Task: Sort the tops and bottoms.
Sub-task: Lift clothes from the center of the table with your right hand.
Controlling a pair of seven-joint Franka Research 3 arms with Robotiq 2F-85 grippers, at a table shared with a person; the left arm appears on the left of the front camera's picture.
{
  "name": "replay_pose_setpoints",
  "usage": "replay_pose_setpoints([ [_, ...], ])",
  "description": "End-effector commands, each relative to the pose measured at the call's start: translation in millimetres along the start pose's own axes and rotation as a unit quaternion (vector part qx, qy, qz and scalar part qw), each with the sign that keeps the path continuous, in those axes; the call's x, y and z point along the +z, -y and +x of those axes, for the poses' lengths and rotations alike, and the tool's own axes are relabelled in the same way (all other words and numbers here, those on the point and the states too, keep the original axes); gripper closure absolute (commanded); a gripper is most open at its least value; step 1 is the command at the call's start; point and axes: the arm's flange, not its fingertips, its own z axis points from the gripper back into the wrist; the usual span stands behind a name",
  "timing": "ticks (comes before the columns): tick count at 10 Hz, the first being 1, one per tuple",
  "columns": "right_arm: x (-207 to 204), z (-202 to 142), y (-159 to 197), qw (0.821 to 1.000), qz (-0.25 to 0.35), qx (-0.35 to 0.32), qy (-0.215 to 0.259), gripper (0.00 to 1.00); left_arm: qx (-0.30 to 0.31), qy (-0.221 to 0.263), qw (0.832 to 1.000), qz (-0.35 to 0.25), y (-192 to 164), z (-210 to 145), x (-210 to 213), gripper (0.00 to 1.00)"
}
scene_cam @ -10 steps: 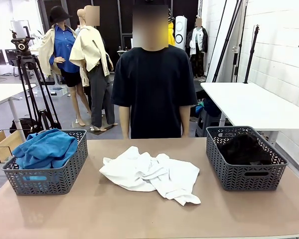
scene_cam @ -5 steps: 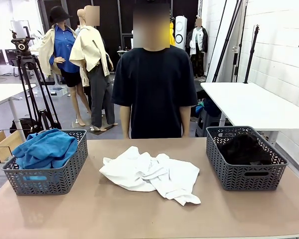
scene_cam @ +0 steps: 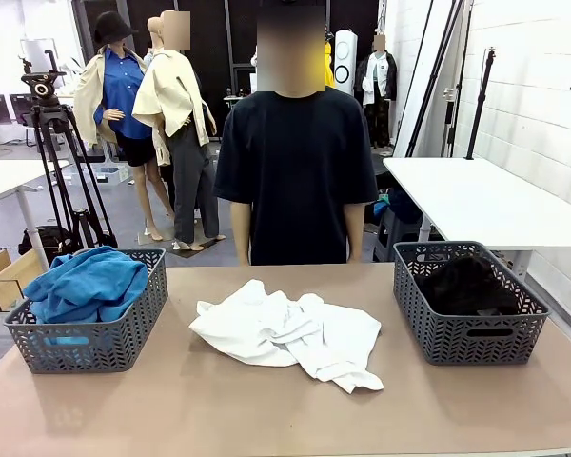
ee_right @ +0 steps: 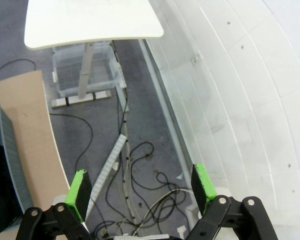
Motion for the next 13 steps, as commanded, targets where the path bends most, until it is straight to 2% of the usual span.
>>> replay_pose_setpoints([
  [1,-0.7,-1.6,-1.8,1.0,-0.001,0.007,-0.002,0.0,-0.002,0.0,1.0,0.008,-2.6,-0.9,0.7,0.0],
  [4,0.0,0.0,0.0,1.0,0.0,0.0,0.0,0.0,-0.002,0.0,1.0,0.008,-2.6,-0.9,0.7,0.0],
  [6,42.7,72.8,-67.4,0.99,0.057,0.088,0.098,0.0,-0.002,0.0,1.0,0.008,-2.6,-0.9,0.7,0.0],
  [7,75.1,109.1,-100.0,0.978,0.109,0.107,0.143,0.0,-0.002,0.0,1.0,0.008,-2.6,-0.9,0.7,0.0],
  [8,105.5,127.6,-128.8,0.962,0.162,0.134,0.175,0.0,-0.002,0.0,1.0,0.008,-2.6,-0.9,0.7,0.0],
  [9,131.7,134.7,-160.1,0.943,0.23,0.164,0.177,0.0,-0.002,0.0,1.0,0.008,-2.6,-0.9,0.7,0.0],
  [10,154.0,130.6,-190.4,0.917,0.283,0.206,0.193,0.0,-0.002,0.0,1.0,0.008,-2.6,-0.9,0.7,0.0],
  [11,175.1,118.6,-228.9,0.881,0.337,0.244,0.224,0.0,-0.002,0.0,1.0,0.008,-2.6,-0.9,0.7,0.0],
  [12,191.1,107.2,-258.0,0.861,0.375,0.253,0.233,0.0,-0.002,0.0,1.0,0.008,-2.6,-0.9,0.7,0.0],
  [13,204.7,91.6,-298.7,0.823,0.445,0.274,0.222,0.0,-0.002,0.0,1.0,0.008,-2.6,-0.9,0.7,0.0],
])
